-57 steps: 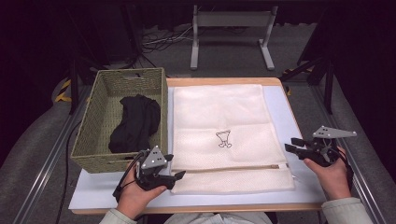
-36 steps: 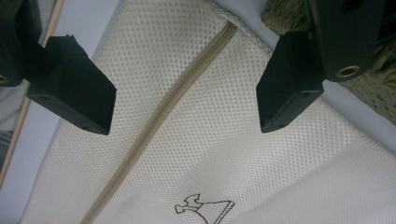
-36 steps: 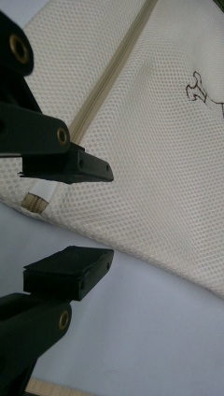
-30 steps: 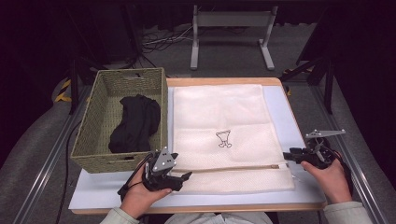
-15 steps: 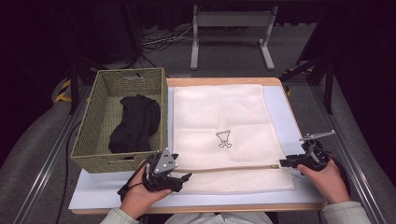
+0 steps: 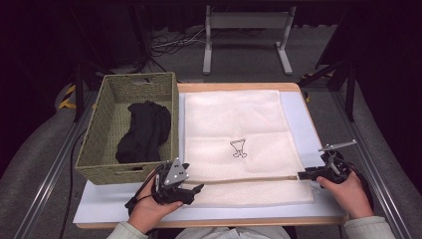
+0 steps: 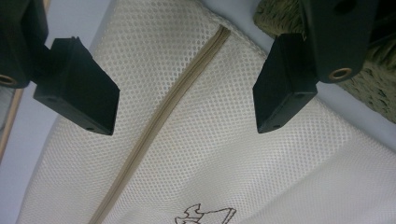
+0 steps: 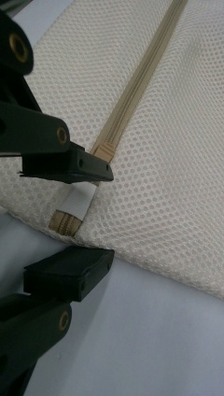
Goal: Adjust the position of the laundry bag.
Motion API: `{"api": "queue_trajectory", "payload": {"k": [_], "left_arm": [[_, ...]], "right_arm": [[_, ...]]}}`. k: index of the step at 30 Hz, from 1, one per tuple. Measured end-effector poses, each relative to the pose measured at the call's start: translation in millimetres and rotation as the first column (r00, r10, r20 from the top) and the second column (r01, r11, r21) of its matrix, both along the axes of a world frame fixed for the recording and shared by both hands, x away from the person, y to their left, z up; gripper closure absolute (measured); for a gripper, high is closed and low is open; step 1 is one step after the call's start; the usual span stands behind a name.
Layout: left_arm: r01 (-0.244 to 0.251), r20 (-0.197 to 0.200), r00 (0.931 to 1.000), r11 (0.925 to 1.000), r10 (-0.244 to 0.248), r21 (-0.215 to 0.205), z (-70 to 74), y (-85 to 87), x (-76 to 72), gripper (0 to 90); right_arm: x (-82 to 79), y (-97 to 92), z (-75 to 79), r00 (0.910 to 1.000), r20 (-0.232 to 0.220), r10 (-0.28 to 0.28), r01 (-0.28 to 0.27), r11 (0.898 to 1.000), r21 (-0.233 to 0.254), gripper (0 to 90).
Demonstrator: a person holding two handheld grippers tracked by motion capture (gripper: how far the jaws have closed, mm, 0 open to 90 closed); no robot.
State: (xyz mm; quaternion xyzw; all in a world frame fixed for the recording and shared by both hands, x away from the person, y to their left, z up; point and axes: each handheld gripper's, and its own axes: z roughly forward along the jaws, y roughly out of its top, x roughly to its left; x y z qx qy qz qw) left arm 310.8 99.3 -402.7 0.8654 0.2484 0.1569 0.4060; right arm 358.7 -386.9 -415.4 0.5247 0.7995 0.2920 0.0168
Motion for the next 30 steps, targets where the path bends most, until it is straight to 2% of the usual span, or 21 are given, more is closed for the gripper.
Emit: {"api": "queue_trajectory", "payload": {"k": [6,13,26,30], "left_arm": [[-0.003,0.003,1.0,1.0,0.003,0.002,-0.8,0.0,0.2,24.3],[-0.008,0.005,1.0,1.0,0.007,0.006,-1.0,-0.5,0.1,24.3],[-0.012,0.013,0.9998,0.9998,0.012,0.015,-1.4,-1.1,0.0,24.3],[-0.014,0.017,0.9998,0.9997,0.013,0.019,-1.7,-1.6,-0.1,24.3]], "right_arm": [[0.0,0.3,0.0,0.9999,-0.011,0.0,0.0,1.0,-0.006,63.1],[-0.8,6.6,0.9,0.9997,0.001,0.023,-0.022,0.998,-0.065,67.1],[-1.7,13.4,2.1,0.9993,0.012,0.036,-0.034,0.993,-0.115,71.3],[-2.7,17.8,2.3,0.998,0.027,0.057,-0.052,0.989,-0.142,76.8]]}}
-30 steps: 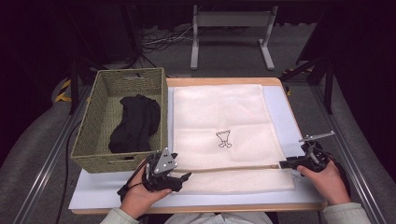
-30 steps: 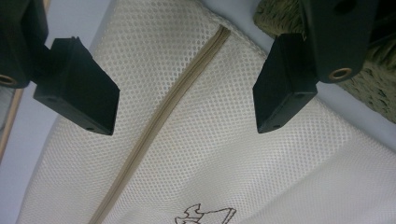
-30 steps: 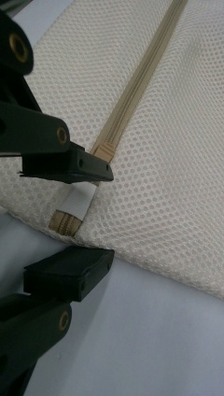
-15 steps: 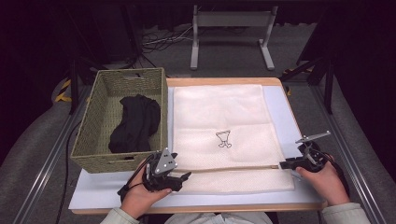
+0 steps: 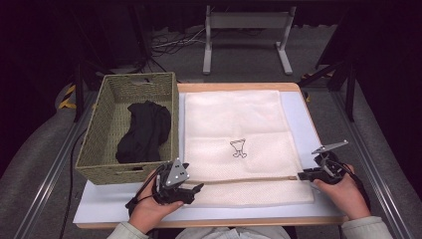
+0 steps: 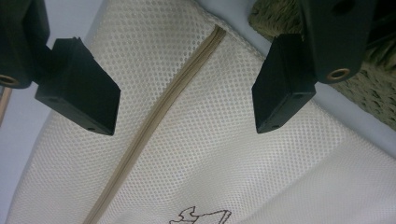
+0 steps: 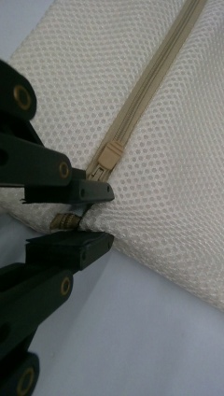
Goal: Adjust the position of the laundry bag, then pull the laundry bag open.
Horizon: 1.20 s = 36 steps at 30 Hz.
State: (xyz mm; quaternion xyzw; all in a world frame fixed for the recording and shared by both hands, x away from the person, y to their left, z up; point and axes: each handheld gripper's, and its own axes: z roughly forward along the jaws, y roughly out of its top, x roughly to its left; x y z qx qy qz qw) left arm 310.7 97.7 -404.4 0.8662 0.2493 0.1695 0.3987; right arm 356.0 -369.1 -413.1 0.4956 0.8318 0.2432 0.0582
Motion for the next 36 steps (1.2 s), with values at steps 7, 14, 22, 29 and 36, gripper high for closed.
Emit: {"api": "queue_trajectory", "payload": {"k": [7,14,22,29,36], "left_arm": [[-0.001,0.001,1.0,1.0,0.001,0.002,-0.1,-0.1,-0.1,24.3],[-0.001,0.001,1.0,1.0,0.001,0.0,-0.1,0.0,0.0,24.3],[0.009,0.009,0.9999,0.9999,-0.009,-0.013,0.7,-0.6,-0.4,25.0],[0.016,0.0,0.9999,0.9995,-0.017,-0.026,0.7,-3.3,0.8,25.0],[0.044,0.005,0.999,0.9983,-0.043,-0.04,3.6,-13.2,1.4,24.4]], "right_arm": [[0.3,2.7,-0.1,0.9999,-0.008,0.013,-0.013,1.0,0.008,82.3],[-0.7,3.7,1.0,0.9996,0.008,0.026,-0.026,1.0,0.014,85.4],[-2.8,-5.7,7.7,0.9979,0.043,0.048,-0.053,0.988,0.144,85.7],[-5.6,-11.0,15.0,0.9937,0.094,0.061,-0.08,0.973,0.217,85.7],[-6.5,-14.4,27.4,0.9909,0.114,0.073,-0.103,0.953,0.285,85.7]]}}
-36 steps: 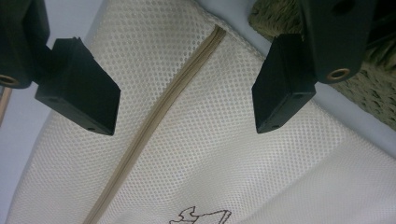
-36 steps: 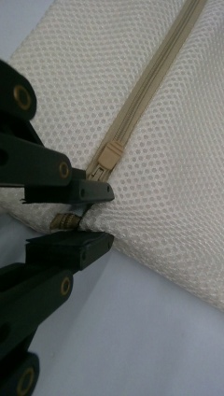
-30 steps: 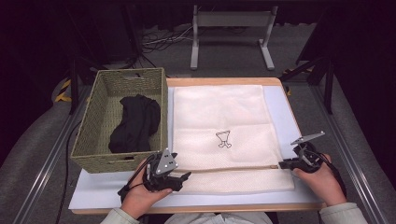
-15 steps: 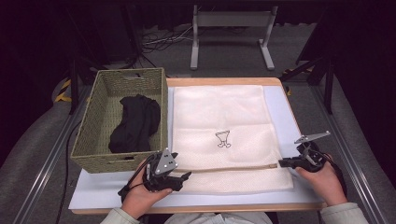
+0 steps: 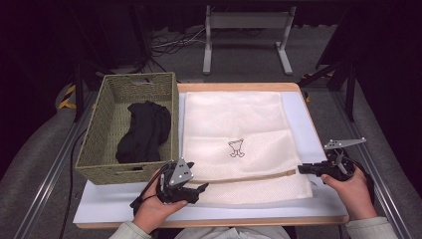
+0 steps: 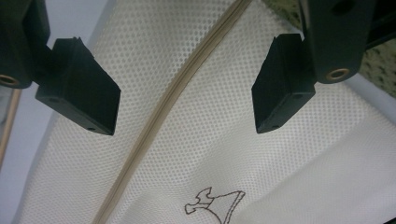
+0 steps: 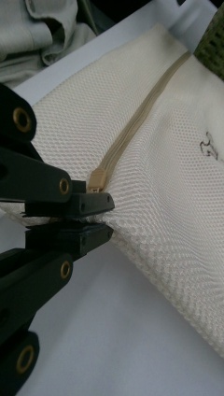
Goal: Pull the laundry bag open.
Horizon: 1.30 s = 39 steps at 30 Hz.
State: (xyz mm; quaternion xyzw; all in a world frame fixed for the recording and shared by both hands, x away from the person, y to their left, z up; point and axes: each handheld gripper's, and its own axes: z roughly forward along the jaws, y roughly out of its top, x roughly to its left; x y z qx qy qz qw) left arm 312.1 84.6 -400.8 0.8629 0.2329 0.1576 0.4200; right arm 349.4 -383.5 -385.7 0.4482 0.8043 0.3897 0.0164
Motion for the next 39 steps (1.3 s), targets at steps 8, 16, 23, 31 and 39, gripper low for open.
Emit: {"api": "queue_trajectory", "payload": {"k": [8,16,23,31,39], "left_arm": [[0.055,-0.043,0.9974,0.9962,-0.058,-0.068,9.3,-16.8,6.9,28.0],[0.092,-0.02,0.9955,0.9951,-0.092,-0.038,12.2,-47.3,11.2,28.9],[0.145,-0.023,0.989,0.9888,-0.146,-0.034,21.2,-80.0,16.5,28.4],[0.2,0.014,0.9798,0.9798,-0.2,-0.011,23.6,-116.5,19.3,27.7],[0.233,0.023,0.9723,0.9723,-0.233,-0.015,21.6,-135.2,21.9,27.7]], "right_arm": [[-3.3,3.8,13.8,0.9996,0.022,0.02,-0.02,1.0,0.016,85.7],[-1.7,3.8,14.9,0.9995,0.019,0.027,-0.027,1.0,0.013,85.7],[-0.8,2.3,15.7,0.9996,0.012,0.027,-0.027,0.999,0.034,85.7],[-1.7,2.0,17.1,0.9997,0.007,0.025,-0.026,0.999,0.044,85.7],[-2.9,2.3,17.1,0.9998,-0.005,0.02,-0.02,0.999,0.048,85.6]]}}
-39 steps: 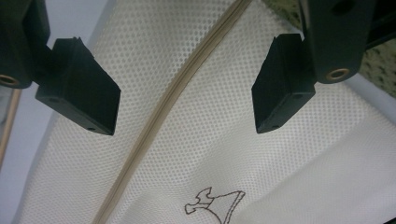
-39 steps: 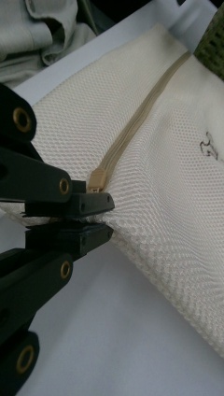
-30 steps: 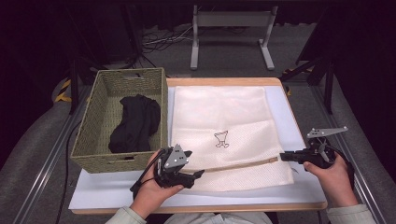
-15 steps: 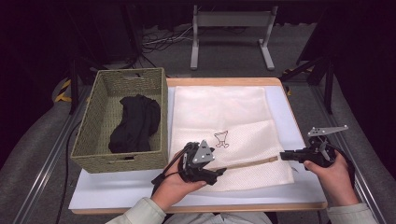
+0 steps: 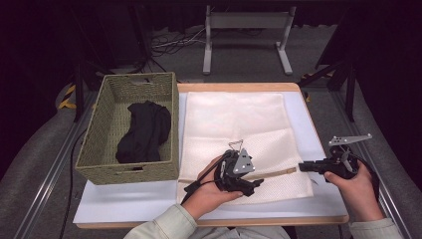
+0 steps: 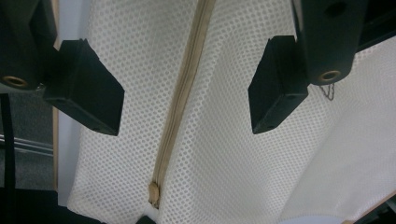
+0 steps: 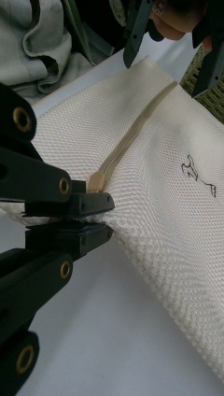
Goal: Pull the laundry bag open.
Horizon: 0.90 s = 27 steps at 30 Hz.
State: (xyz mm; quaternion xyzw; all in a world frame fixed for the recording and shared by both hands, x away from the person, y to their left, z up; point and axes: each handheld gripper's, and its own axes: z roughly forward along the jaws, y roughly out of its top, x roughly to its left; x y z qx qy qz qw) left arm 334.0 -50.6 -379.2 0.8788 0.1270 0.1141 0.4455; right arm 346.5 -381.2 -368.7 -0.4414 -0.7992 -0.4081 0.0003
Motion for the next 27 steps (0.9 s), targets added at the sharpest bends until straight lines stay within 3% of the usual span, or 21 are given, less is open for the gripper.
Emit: {"api": "queue_trajectory", "payload": {"k": [10,18,27], "left_arm": [[0.084,0.033,0.9959,0.9965,-0.084,-0.002,0.6,-21.5,-2.2,33.3],[0.121,0.05,0.9914,0.9926,-0.121,0.009,-0.9,-41.2,-2.8,33.8],[0.16,0.075,0.9844,0.9871,-0.159,-0.005,-1.7,-54.5,-4.1,35.0]], "right_arm": [[-3.1,1.4,2.3,0.9998,-0.013,-0.014,0.015,1.0,0.021,85.6],[-6.8,5.3,6.0,0.9992,-0.008,-0.04,0.04,0.999,0.017,85.6],[-9.4,5.9,5.3,0.9979,-0.024,-0.06,0.061,0.997,0.04,85.5]]}}
